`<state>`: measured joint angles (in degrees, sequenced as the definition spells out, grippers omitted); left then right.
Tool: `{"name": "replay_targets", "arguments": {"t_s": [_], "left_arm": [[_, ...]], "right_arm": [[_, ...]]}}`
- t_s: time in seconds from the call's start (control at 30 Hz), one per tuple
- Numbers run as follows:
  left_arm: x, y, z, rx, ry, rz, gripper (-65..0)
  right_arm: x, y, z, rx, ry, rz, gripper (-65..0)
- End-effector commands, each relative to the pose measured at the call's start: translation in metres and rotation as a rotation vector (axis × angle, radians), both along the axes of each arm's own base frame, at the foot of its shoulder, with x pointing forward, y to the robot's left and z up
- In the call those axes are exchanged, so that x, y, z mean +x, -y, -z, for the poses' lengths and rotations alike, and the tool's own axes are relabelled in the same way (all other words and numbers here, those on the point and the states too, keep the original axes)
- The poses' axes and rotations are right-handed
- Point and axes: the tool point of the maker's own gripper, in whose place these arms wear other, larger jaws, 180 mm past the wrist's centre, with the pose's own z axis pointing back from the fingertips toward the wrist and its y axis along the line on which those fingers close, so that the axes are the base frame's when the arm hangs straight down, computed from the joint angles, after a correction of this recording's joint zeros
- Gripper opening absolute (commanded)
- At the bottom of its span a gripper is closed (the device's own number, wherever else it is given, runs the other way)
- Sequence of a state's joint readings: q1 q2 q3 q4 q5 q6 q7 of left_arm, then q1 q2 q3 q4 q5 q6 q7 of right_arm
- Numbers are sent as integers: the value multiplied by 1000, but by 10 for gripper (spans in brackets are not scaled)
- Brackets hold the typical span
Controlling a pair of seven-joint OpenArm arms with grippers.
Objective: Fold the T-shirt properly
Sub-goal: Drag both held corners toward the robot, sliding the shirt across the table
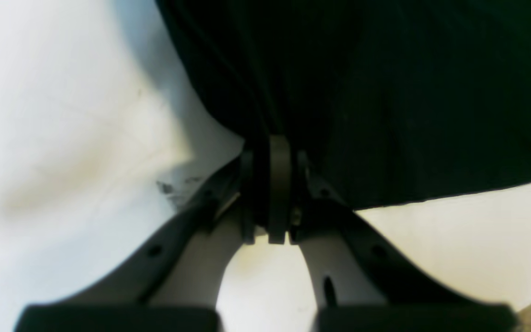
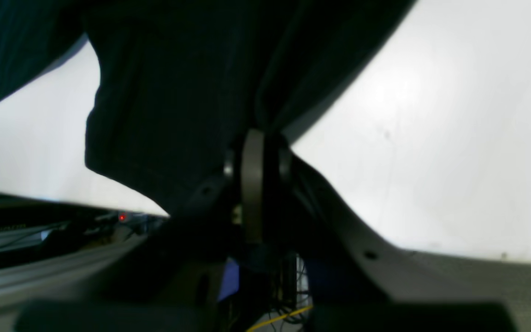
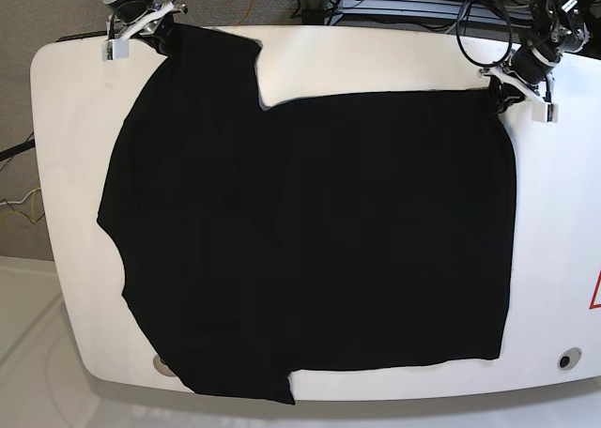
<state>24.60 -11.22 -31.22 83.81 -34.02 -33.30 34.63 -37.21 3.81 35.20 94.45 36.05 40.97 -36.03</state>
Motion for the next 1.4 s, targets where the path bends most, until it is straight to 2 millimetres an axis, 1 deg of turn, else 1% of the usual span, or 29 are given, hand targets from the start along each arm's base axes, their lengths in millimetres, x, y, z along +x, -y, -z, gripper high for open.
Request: {"name": "replay_targets", "arguments": {"t_s": [0.0,0.07,0.13,0.2,0.33,0.47,0.73,0.83,0.93,1.0,1.07,1.23,1.33,1.37], "left_arm": [[-55,-10,39,124,-280,56,-629],[-62,-14,42,156,-286,60,-631],[-66,-11,44,163,-274,54,-631],[-71,-12,45,176,-266,51,-631],[-79,-14,47,207,-266,57,-631],[-88,-16,50,237,-286,70,-631],[-90,-16,51,249,-291,77,-631],[-87,-18,49,254,-285,75,-631],[-86,-27,46,265,-278,51,-631],[-78,-31,43,270,-259,35,-631],[-60,-34,37,275,-220,22,-631],[-42,-36,32,277,-181,16,-631],[-31,-36,28,277,-158,12,-631],[-28,-36,27,277,-151,11,-631]], "right_arm": [[-28,9,13,-49,-111,-15,-650],[-32,15,12,-55,-106,10,-650],[-32,18,12,-57,-94,25,-650],[-40,19,16,-52,-110,38,-650],[-48,26,19,-55,-129,63,-650],[-55,28,23,-51,-150,69,-650],[-54,26,22,-51,-146,65,-650],[-49,25,17,-57,-128,59,-650],[-43,22,14,-54,-109,60,-650],[-40,18,15,-44,-100,69,-650],[-30,17,11,-46,-72,68,-650],[-16,15,1,-55,-28,58,-650],[0,13,-11,-66,25,48,-650],[4,9,-14,-64,39,48,-650]]}}
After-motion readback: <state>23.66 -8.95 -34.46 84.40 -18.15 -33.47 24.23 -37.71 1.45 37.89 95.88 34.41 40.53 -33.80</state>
